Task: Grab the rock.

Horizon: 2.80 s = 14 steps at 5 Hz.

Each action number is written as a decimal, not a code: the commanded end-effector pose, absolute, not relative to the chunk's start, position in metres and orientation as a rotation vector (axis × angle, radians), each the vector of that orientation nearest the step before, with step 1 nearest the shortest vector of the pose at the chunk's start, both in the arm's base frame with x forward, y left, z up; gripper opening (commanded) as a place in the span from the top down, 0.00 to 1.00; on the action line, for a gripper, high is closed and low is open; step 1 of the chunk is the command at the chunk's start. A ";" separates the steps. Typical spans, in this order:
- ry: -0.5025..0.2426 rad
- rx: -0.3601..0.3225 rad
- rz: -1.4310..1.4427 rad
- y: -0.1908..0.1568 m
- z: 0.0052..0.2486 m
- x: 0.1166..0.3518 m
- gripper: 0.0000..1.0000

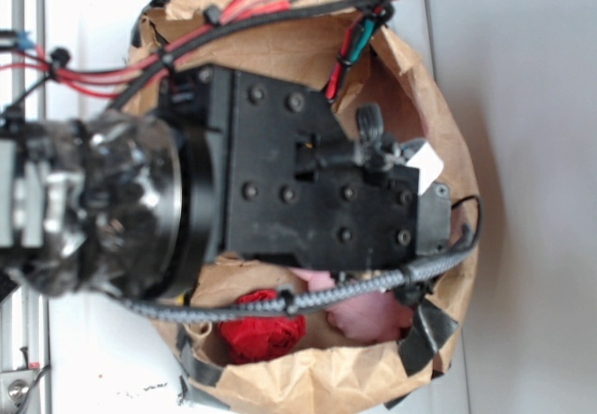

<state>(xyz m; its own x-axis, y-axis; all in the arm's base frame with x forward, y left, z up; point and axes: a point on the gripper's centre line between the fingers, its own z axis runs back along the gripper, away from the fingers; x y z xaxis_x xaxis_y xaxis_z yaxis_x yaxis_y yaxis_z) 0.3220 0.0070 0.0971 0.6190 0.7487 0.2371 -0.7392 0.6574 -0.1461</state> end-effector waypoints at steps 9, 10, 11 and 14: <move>-0.363 -0.073 1.102 0.019 0.106 0.343 0.00; -0.378 -0.064 1.110 0.017 0.100 0.346 0.00; -0.382 -0.060 1.118 0.018 0.099 0.347 0.00; -0.390 0.014 1.106 0.015 0.079 0.347 0.00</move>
<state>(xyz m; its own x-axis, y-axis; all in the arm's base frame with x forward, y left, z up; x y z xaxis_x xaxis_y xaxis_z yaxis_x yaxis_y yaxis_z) 0.3376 0.0153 0.0594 0.3843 0.8762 0.2909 -0.8917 0.4339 -0.1287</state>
